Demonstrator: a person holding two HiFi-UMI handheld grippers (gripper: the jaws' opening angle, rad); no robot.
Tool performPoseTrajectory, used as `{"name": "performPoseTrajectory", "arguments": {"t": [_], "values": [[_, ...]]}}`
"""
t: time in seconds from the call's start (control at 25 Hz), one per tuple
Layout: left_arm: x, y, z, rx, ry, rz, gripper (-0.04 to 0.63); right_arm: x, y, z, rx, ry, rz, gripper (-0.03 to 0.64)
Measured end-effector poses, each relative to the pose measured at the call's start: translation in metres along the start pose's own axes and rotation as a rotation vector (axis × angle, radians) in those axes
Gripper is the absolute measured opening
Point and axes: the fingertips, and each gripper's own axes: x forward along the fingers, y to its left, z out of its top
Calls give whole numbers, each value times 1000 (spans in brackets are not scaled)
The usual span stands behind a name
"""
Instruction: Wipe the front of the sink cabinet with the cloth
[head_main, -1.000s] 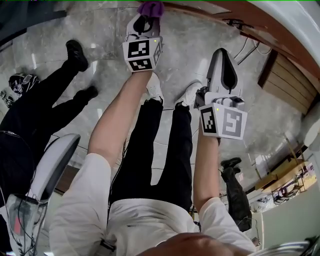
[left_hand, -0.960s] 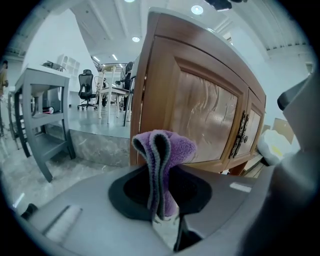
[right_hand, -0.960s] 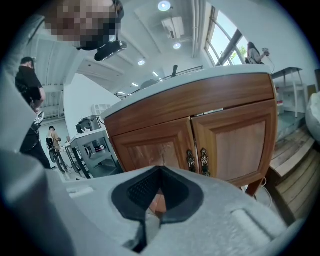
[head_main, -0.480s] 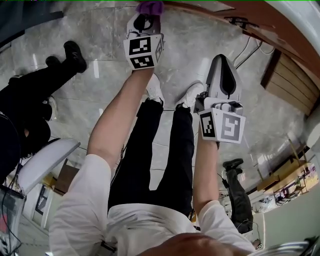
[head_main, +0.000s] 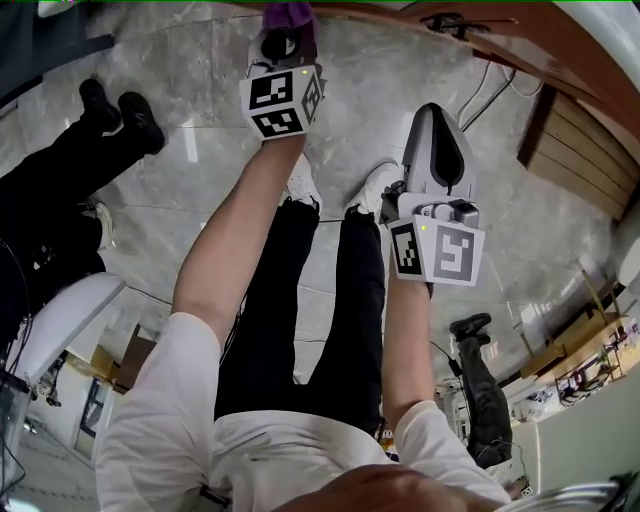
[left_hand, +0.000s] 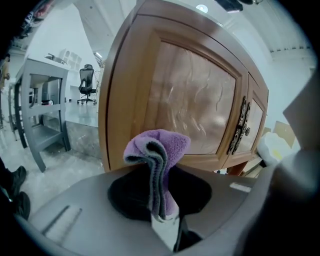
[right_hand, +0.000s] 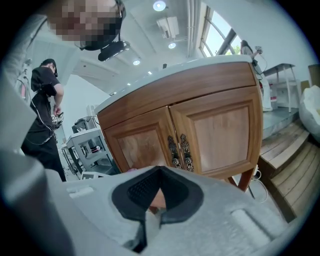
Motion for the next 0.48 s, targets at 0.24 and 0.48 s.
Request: {"name": "performPoseTrajectory", "arguments": {"t": [0.24, 0.48], "values": [[4, -21, -2, 12, 19, -14, 67, -10, -22, 5, 15, -7, -28, -3], [6, -40, -3, 14, 32, -24, 67, -16, -37, 12, 19, -18, -40, -3]]}}
